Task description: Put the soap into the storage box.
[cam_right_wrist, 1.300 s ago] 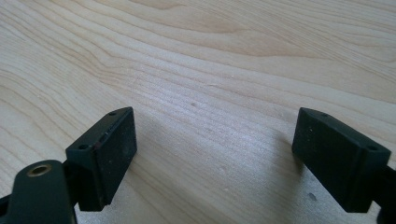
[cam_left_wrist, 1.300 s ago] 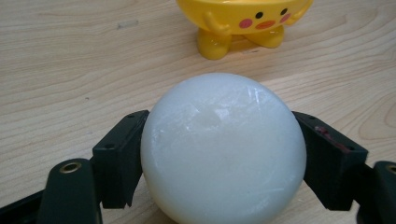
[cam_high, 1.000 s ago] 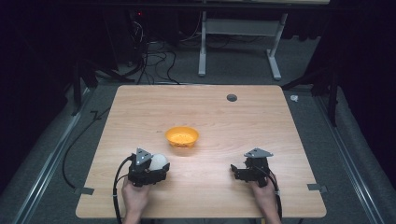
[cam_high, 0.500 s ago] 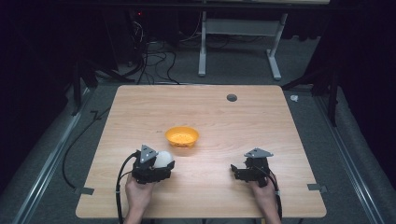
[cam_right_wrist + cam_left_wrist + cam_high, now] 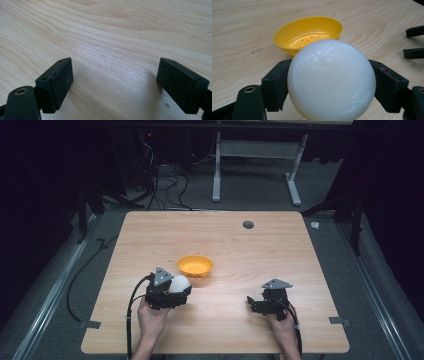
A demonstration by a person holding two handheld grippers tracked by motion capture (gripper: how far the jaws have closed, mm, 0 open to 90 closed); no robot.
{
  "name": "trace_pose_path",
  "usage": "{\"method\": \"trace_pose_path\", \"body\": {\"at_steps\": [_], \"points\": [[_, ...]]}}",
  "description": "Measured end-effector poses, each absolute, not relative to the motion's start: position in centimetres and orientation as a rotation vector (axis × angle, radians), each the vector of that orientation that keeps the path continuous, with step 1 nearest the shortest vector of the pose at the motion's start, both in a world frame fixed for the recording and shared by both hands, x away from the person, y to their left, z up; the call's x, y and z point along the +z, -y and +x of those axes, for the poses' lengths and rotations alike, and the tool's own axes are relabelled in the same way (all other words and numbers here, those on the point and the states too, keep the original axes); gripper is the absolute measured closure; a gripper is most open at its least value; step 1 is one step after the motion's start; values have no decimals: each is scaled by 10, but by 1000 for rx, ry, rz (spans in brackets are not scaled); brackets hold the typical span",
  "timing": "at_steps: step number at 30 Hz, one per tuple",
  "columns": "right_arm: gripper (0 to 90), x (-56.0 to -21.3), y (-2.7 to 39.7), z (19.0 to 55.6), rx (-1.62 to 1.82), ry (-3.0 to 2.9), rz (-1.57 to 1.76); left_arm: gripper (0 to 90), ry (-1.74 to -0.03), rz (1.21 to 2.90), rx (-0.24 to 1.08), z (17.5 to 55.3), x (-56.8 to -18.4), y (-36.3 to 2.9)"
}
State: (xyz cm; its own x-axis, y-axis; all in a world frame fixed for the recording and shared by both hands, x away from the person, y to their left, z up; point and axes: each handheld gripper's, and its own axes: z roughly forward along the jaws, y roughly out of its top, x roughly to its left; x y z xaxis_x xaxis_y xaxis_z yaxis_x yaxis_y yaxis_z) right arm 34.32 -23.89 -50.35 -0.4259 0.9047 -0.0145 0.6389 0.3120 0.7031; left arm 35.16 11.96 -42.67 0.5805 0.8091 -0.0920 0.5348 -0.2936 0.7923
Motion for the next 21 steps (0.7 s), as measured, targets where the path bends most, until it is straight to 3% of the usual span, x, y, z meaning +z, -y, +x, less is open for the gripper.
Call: {"method": "trace_pose_path", "body": {"at_steps": [21], "points": [[147, -503, 239, 343, 883, -2186, 1365, 243, -1065, 2002, 363, 378, -411, -109]]}}
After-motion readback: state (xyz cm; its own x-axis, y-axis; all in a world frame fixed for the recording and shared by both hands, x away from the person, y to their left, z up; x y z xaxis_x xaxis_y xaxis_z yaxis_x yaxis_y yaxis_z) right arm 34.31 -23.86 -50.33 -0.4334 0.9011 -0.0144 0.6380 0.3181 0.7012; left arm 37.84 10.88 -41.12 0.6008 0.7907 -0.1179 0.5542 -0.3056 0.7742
